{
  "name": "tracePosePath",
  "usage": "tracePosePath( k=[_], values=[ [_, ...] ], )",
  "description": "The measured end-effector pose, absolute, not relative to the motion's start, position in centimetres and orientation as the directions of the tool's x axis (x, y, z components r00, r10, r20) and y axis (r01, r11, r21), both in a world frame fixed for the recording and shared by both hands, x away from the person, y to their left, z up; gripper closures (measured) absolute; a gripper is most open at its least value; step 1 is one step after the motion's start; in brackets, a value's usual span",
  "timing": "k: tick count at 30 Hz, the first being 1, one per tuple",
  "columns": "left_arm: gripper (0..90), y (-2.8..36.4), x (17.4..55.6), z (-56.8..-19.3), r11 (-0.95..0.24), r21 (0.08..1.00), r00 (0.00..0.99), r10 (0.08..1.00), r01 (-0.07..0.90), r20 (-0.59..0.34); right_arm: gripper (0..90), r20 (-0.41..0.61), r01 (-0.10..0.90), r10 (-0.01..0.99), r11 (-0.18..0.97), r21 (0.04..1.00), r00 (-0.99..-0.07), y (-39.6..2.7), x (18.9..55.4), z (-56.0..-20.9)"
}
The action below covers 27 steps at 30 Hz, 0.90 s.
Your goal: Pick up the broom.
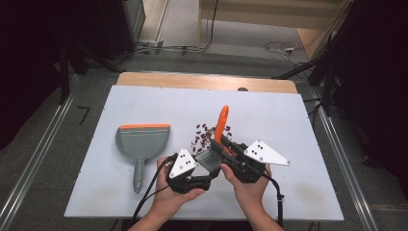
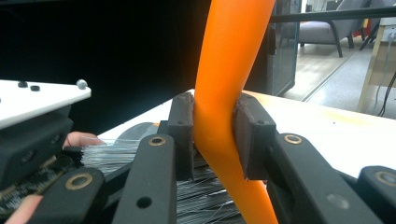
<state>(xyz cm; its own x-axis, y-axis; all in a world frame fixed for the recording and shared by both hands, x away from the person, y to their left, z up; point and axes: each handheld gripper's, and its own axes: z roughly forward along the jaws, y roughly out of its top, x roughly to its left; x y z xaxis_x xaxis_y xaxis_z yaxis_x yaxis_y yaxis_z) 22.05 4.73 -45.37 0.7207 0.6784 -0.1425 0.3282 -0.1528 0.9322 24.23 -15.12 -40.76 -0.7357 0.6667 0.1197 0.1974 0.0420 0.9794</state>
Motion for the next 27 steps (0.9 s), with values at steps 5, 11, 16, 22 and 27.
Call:
tracePosePath(
  k=[5,11,16,22,27],
  values=[
    [59.6,4.8,22.1,-45.3,-0.141,0.933,0.706,0.693,0.331,-0.146,69.0,0.122,0.199,0.667,0.04,0.979,-0.735,-14.7,24.0,-40.8],
    [81.0,5.2,22.2,-45.3,-0.144,0.928,0.711,0.685,0.342,-0.156,69.0,0.118,0.198,0.671,0.044,0.979,-0.732,-14.4,23.9,-40.9],
    [84.8,5.4,22.2,-45.2,-0.17,0.927,0.71,0.693,0.333,-0.128,68.5,0.125,0.21,0.658,0.051,0.976,-0.743,-14.4,24.0,-40.9],
    [85.4,6.2,22.5,-45.0,-0.18,0.925,0.727,0.674,0.334,-0.131,55.4,0.122,0.209,0.61,0.073,0.975,-0.783,-14.6,24.7,-40.5],
    [85.4,7.7,23.0,-44.6,-0.179,0.93,0.765,0.628,0.321,-0.144,46.2,0.132,0.204,0.513,0.086,0.975,-0.848,-15.7,25.7,-39.7]
  ],
)
